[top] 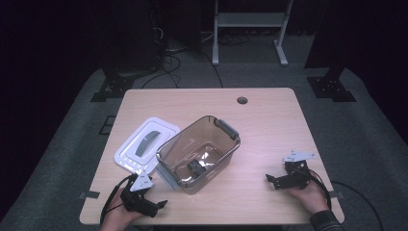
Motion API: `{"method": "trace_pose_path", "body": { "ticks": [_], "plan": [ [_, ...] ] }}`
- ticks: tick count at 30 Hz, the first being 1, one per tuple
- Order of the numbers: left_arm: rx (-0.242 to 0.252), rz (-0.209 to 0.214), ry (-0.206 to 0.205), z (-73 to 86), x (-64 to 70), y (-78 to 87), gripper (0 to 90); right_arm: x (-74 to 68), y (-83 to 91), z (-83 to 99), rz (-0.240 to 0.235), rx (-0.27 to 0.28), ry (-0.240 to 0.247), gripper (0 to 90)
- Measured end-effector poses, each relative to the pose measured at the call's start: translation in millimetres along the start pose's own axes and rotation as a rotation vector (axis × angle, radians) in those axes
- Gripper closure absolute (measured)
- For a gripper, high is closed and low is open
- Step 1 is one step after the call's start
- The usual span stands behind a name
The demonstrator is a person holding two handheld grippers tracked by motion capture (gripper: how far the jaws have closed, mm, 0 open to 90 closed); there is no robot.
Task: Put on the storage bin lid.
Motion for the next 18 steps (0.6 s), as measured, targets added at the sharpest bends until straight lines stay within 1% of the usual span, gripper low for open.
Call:
{"method": "trace_pose_path", "body": {
  "ticks": [2, 7, 10, 13, 18],
  "plan": [
    [0.009, -0.011, 0.008, -0.7, -2.7, 2.8, 0.0, -0.1, 0.0, 0.0, 0.001, 0.0, -0.001, 0.0],
    [0.018, -0.032, 0.011, -3.1, -9.1, 8.5, 0.0, -0.8, -0.3, -0.1, 0.003, 0.001, -0.001, 0.0],
    [0.026, -0.045, 0.022, -4.7, -14.5, 12.9, 0.0, -1.4, -0.6, -0.5, 0.0, 0.001, 0.001, 0.0],
    [0.036, -0.072, 0.027, -6.2, -20.8, 17.0, 0.0, -1.4, -0.6, -0.5, -0.001, 0.001, 0.002, 0.0],
    [0.042, -0.091, 0.045, -8.0, -31.2, 20.8, 0.0, -1.4, -0.6, -0.5, -0.001, 0.001, 0.001, 0.0]
  ]
}}
Point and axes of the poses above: each handheld gripper's, and its own axes: y roughly backward along the jaws, z roughly out of its underside, x roughly to its right, the point moved 5 cm from there along -y, roughly forward along the jaws, and after that the axes turned 4 degrees about x, right-handed, at the moved point
